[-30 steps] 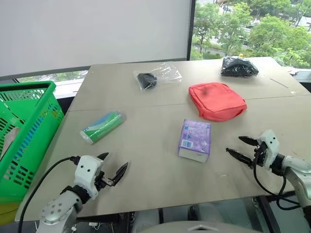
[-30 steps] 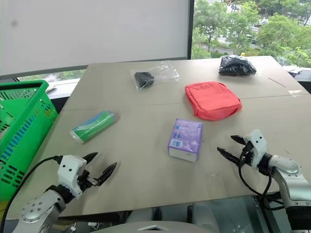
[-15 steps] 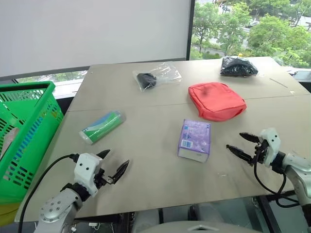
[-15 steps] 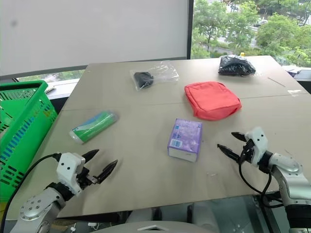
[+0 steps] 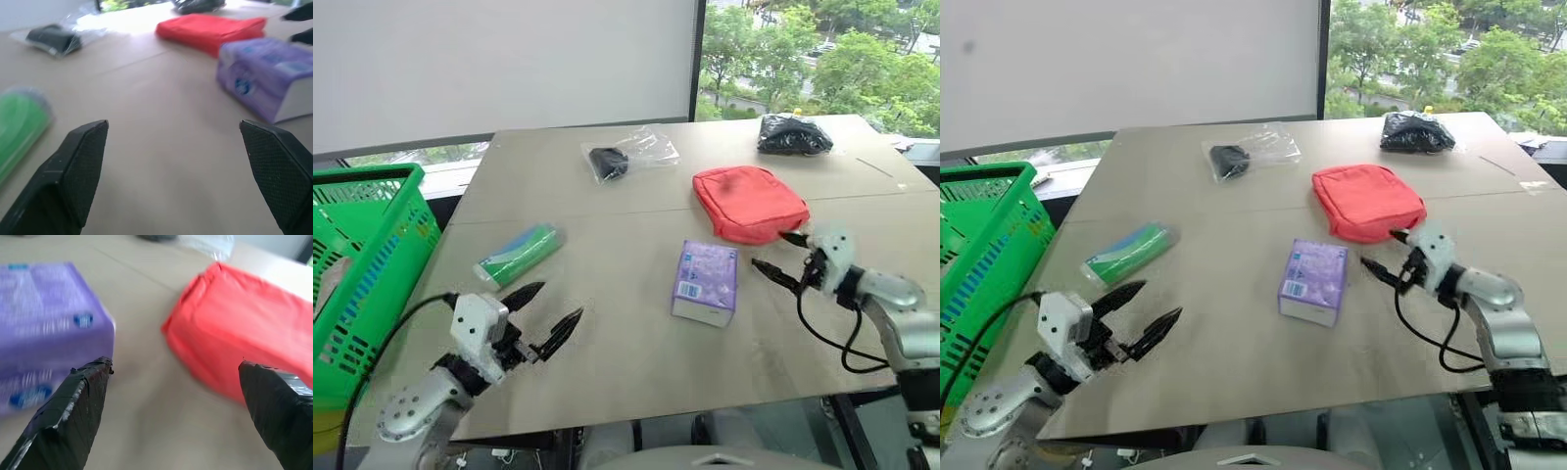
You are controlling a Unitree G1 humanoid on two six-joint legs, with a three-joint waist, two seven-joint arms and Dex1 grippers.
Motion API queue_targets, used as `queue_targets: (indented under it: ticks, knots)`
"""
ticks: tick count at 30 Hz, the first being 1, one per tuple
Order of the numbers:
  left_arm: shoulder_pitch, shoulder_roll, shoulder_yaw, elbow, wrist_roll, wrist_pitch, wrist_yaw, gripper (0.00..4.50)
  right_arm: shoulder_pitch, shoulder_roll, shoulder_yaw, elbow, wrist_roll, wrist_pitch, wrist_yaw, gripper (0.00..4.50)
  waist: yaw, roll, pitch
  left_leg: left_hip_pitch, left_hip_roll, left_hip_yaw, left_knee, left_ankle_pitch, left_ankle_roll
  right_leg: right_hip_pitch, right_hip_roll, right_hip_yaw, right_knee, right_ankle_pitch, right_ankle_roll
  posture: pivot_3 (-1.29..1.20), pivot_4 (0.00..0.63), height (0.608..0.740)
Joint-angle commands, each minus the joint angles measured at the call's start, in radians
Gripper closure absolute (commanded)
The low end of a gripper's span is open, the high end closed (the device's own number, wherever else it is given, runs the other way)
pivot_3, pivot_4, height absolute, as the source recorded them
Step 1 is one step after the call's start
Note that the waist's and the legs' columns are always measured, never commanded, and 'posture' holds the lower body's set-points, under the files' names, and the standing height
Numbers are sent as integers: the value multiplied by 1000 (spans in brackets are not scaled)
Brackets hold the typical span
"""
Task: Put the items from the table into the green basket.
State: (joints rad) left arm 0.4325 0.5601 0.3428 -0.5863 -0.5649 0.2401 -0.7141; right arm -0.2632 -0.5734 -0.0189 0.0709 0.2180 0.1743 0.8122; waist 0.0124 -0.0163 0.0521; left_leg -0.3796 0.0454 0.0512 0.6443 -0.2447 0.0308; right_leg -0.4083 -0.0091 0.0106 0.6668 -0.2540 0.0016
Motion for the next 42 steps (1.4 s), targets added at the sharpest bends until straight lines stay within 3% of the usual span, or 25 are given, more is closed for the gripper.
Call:
queue_targets:
  ticks: [1,10,13,19,20,27,33,37,42]
  knots:
    - [-55,43,18,-86,-68,61,15,82,-106,21,56,75,-83,-22,-43,0,0,0,0,0,0,0,0,0,0,0,0,0,0,0,0,69,10,740]
    - [-106,67,1,-123,-54,119,53,82,-356,127,164,482,-260,-64,-176,0,0,-1,-1,-1,-4,0,0,0,0,0,0,1,0,5,-1,101,1,740]
    - [-96,63,3,-139,-48,125,61,0,-387,136,164,534,-280,-99,-198,1284,2,-1,-1,-1,-4,0,0,0,0,-1,0,1,0,5,-1,121,0,740]
    - [-81,55,-6,-157,-29,125,87,0,-418,132,141,607,-303,-151,-256,4352,4,-1,-1,-1,-4,0,0,0,0,0,-1,1,0,5,0,131,0,740]
    - [-83,53,-8,-161,-30,126,91,0,-427,129,134,623,-306,-157,-279,4481,3,-1,-1,-1,-4,0,0,0,0,0,-1,1,0,5,0,130,0,740]
    - [-163,66,-21,-172,-70,146,91,0,-528,54,61,800,-378,-146,-629,4481,10,0,-2,-1,-5,0,0,0,0,-1,-2,1,2,5,-1,114,0,740]
    - [-249,75,-71,-177,-100,181,83,0,-550,-31,74,904,-448,-122,-760,4481,2,0,-2,-2,-6,1,0,0,0,-1,-3,3,1,5,-1,90,0,740]
    - [-293,57,-83,-163,-112,179,96,0,-539,-37,83,897,-463,-148,-748,2842,-22,2,-3,-1,-6,2,0,0,0,-1,-1,5,1,5,-1,82,0,740]
    - [-311,75,-71,-122,-57,184,117,0,-492,17,9,717,-312,-197,-579,795,-33,3,-3,1,-5,2,0,0,0,-1,0,6,5,5,0,79,0,740]
